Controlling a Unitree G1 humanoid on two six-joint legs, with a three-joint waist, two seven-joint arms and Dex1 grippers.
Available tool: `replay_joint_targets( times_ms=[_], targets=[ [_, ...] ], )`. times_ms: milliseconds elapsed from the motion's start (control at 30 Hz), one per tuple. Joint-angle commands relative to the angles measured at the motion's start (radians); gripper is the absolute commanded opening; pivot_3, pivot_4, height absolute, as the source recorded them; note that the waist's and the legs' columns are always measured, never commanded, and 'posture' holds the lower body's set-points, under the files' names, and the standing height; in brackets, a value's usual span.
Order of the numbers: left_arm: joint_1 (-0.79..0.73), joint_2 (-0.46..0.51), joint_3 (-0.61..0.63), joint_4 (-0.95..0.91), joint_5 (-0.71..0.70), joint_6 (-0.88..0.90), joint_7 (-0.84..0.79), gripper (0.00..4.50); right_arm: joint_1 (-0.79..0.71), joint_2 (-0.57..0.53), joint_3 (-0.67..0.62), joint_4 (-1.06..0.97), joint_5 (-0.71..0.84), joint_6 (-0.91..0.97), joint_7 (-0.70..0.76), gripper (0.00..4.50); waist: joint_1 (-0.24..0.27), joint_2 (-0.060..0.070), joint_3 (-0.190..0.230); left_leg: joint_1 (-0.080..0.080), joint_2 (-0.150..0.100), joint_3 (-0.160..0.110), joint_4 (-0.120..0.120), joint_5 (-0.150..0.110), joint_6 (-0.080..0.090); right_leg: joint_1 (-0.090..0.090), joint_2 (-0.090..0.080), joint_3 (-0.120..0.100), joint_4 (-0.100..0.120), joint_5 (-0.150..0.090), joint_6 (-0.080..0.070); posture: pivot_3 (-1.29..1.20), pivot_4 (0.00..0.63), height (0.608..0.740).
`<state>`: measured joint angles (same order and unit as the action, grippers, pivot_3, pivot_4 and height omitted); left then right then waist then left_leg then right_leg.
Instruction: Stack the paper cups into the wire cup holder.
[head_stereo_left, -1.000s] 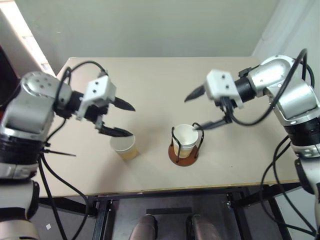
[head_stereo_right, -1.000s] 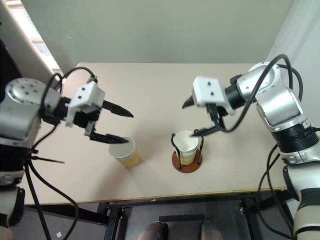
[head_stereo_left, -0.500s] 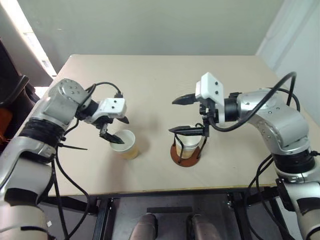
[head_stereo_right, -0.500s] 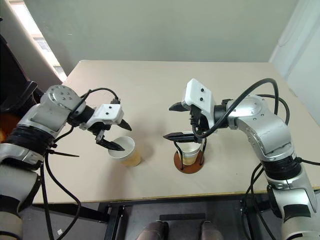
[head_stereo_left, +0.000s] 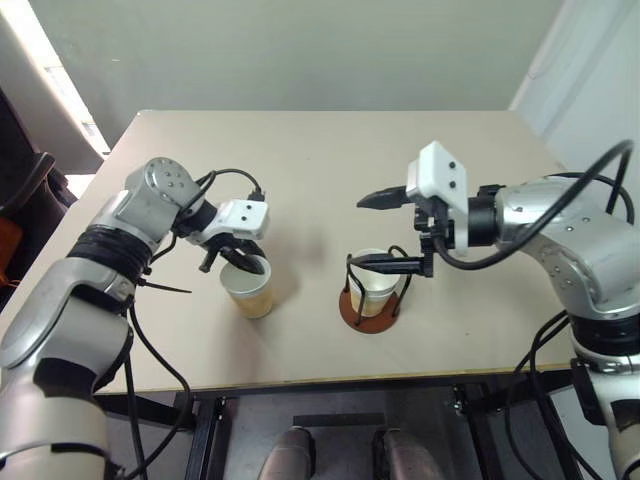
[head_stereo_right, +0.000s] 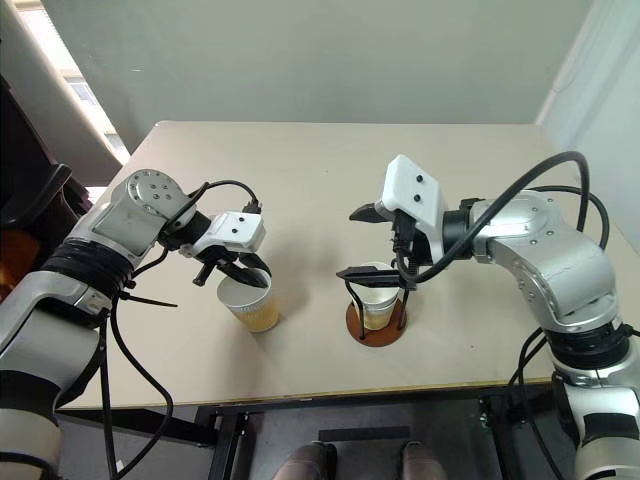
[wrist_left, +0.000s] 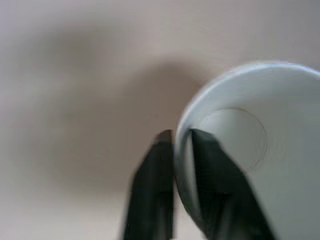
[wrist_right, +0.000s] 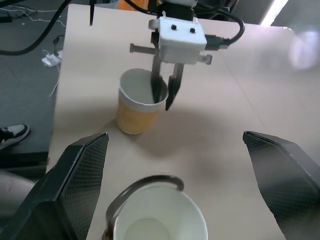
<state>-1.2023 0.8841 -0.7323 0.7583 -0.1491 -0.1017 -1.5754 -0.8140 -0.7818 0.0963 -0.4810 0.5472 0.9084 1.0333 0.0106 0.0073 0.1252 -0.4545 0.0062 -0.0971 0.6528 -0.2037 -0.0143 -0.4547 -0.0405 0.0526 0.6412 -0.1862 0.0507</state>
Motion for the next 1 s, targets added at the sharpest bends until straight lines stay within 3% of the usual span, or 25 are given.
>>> replay_joint_targets(
  times_ms=[33, 167, 300, 433, 500, 633, 767, 833, 1000],
  targets=[
    [-0.050, 0.032, -0.033, -0.021, -0.052, -0.016, -0.039, 0.03, 0.070, -0.077, -0.156, -0.065, 0.095, 0.014, 0.039, 4.50, 0.005, 0.000, 0.000, 0.000, 0.000, 0.000, 0.000, 0.000, 0.000, 0.000, 0.000, 0.000, 0.000, -0.001, 0.000, 0.00, 0.150, 0.740],
    [-0.129, 0.050, -0.081, -0.065, -0.174, -0.008, -0.039, 0.03, 0.354, -0.166, -0.455, -0.111, 0.170, -0.015, 0.110, 4.50, 0.020, -0.001, 0.000, -0.002, -0.002, -0.001, 0.003, 0.000, 0.000, 0.002, 0.000, 0.000, 0.001, -0.003, 0.004, 0.00, 0.150, 0.740],
    [-0.285, 0.044, -0.156, -0.053, -0.298, -0.008, -0.039, 0.03, 0.636, -0.153, -0.797, -0.110, 0.157, -0.063, 0.127, 4.50, 0.033, -0.002, 0.000, -0.007, -0.004, -0.003, 0.011, -0.006, 0.004, 0.002, -0.002, 0.001, 0.001, -0.006, 0.006, 0.00, 0.150, 0.740],
    [-0.445, -0.003, -0.237, -0.049, -0.483, 0.010, -0.039, 0.03, 0.894, -0.166, -1.060, -0.144, 0.161, -0.058, 0.208, 4.50, 0.032, -0.002, 0.000, -0.005, -0.008, 0.003, 0.011, -0.011, 0.010, 0.006, -0.005, 0.004, -0.004, -0.009, 0.006, 0.00, 0.150, 0.740],
    [-0.500, -0.042, -0.273, -0.022, -0.536, 0.002, -0.039, 0.03, 0.973, -0.180, -1.133, -0.151, 0.187, -0.044, 0.237, 4.50, 0.030, -0.002, 0.000, -0.005, -0.008, 0.003, 0.012, -0.013, 0.011, 0.008, -0.006, 0.004, -0.008, -0.010, 0.008, 0.00, 0.150, 0.740],
    [-0.573, -0.137, -0.334, 0.051, -0.581, -0.039, -0.039, 0.03, 1.012, -0.205, -1.191, -0.155, 0.267, -0.012, 0.224, 4.50, 0.019, -0.002, 0.001, -0.001, -0.011, 0.013, 0.013, -0.016, 0.014, 0.011, -0.005, 0.006, -0.013, -0.010, 0.014, 0.00, 0.150, 0.740],
    [-0.622, -0.263, -0.345, 0.114, -0.615, -0.071, -0.039, 0.03, 0.983, -0.219, -1.165, -0.218, 0.376, 0.010, 0.155, 4.50, 0.014, -0.003, 0.002, 0.000, -0.011, 0.018, 0.017, -0.017, 0.017, 0.015, -0.007, 0.013, -0.014, -0.011, 0.022, 0.00, 0.150, 0.740],
    [-0.633, -0.299, -0.356, 0.121, -0.631, -0.074, -0.039, 0.03, 0.970, -0.229, -1.152, -0.232, 0.410, 0.013, 0.120, 4.50, 0.016, -0.003, 0.002, 0.000, -0.013, 0.019, 0.018, -0.017, 0.017, 0.015, -0.004, 0.012, -0.014, -0.008, 0.032, 0.00, 0.150, 0.740],
    [-0.649, -0.375, -0.398, 0.135, -0.641, -0.078, -0.039, 0.03, 0.977, -0.246, -1.139, -0.256, 0.457, 0.012, 0.069, 4.50, 0.022, -0.002, 0.002, 0.000, -0.013, 0.020, 0.024, -0.019, 0.015, 0.018, -0.009, 0.017, -0.014, -0.010, 0.038, 0.00, 0.150, 0.740]
  ],
)
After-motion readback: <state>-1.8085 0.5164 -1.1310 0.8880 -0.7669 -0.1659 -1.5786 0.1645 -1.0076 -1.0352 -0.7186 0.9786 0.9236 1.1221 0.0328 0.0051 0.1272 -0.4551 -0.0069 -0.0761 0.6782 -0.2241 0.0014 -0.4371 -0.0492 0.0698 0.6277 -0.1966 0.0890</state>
